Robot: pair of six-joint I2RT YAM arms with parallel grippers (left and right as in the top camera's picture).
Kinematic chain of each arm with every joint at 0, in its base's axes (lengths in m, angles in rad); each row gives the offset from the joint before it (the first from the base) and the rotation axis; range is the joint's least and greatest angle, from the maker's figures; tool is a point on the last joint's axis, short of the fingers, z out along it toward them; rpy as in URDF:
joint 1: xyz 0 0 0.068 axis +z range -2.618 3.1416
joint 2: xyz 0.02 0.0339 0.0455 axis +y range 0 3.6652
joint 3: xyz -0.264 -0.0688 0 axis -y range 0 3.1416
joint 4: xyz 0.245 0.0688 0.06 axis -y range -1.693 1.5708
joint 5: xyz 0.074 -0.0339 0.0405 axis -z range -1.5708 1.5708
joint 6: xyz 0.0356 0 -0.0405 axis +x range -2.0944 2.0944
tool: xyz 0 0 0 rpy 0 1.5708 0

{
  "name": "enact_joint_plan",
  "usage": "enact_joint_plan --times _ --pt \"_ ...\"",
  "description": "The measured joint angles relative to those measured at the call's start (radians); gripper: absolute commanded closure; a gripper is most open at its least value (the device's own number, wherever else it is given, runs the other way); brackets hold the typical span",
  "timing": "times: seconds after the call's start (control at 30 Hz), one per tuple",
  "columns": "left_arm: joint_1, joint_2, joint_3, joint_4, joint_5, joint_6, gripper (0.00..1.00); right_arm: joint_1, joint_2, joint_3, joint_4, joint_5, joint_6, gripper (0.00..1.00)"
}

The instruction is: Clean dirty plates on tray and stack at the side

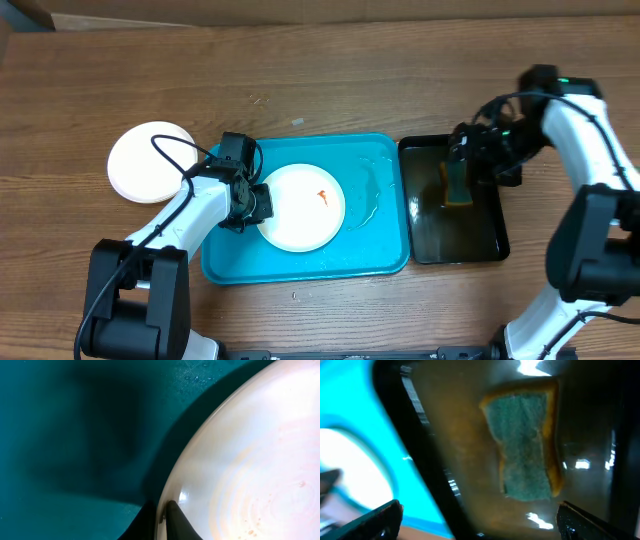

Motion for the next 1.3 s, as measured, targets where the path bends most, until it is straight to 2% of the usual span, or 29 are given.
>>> enact_joint_plan --times 0.1,0.27,0.3,0.33,0.37,0.57,0.67,0.7,0.73,0.77,0.87,0.9,0.97,1.1,1.13,1.3 --pt "0.000 0.000 0.000 0.000 0.000 0.000 0.86 0.064 0.000 -0.029 0.019 0.125 0.045 0.00" --pt "0.000 0.002 0.000 -0.001 0.000 0.000 0.86 0.127 0.000 -0.087 0.110 0.220 0.078 0.00" --pt "0.000 0.002 0.000 0.000 0.000 0.000 0.86 0.135 0.000 -0.098 0.122 0.229 0.082 0.27" --pt "0.000 0.002 0.000 -0.001 0.000 0.000 0.86 0.149 0.000 -0.123 0.136 0.245 0.086 0.41" --pt "0.000 0.002 0.000 -0.001 0.000 0.000 0.86 0.151 0.000 -0.133 0.150 0.250 0.085 0.46" --pt "0.000 0.002 0.000 0.000 0.000 0.000 0.86 0.151 -0.001 -0.189 0.210 0.284 0.095 0.39" --pt "0.000 0.002 0.000 0.000 0.000 0.000 0.86 0.151 -0.001 -0.206 0.239 0.294 0.097 0.39" --pt "0.000 0.002 0.000 -0.001 0.000 0.000 0.86 0.151 -0.001 -0.214 0.248 0.296 0.097 0.50" --pt "0.000 0.002 0.000 0.000 0.000 0.000 0.86 0.151 -0.001 -0.220 0.252 0.297 0.097 0.84" --pt "0.000 0.002 0.000 0.000 0.000 0.000 0.86 0.151 -0.001 -0.224 0.252 0.299 0.097 0.96" --pt "0.000 0.002 0.000 -0.001 0.000 0.000 0.86 0.151 -0.001 -0.229 0.245 0.302 0.101 0.96" --pt "0.000 0.002 0.000 -0.001 0.000 0.000 0.85 0.151 -0.001 -0.230 0.243 0.302 0.100 0.87" --pt "0.000 0.002 0.000 0.000 0.000 0.000 0.86 0.151 -0.001 -0.230 0.231 0.301 0.106 0.58" --pt "0.000 0.002 0.000 0.000 0.000 0.000 0.87 0.148 -0.001 -0.202 0.182 0.298 0.100 0.23" --pt "0.000 0.002 0.000 0.000 0.000 0.000 0.87 0.145 -0.001 -0.180 0.174 0.298 0.100 0.20" --pt "0.000 0.002 0.000 0.000 0.000 0.000 0.87 0.124 -0.001 -0.101 0.203 0.298 0.099 0.21"
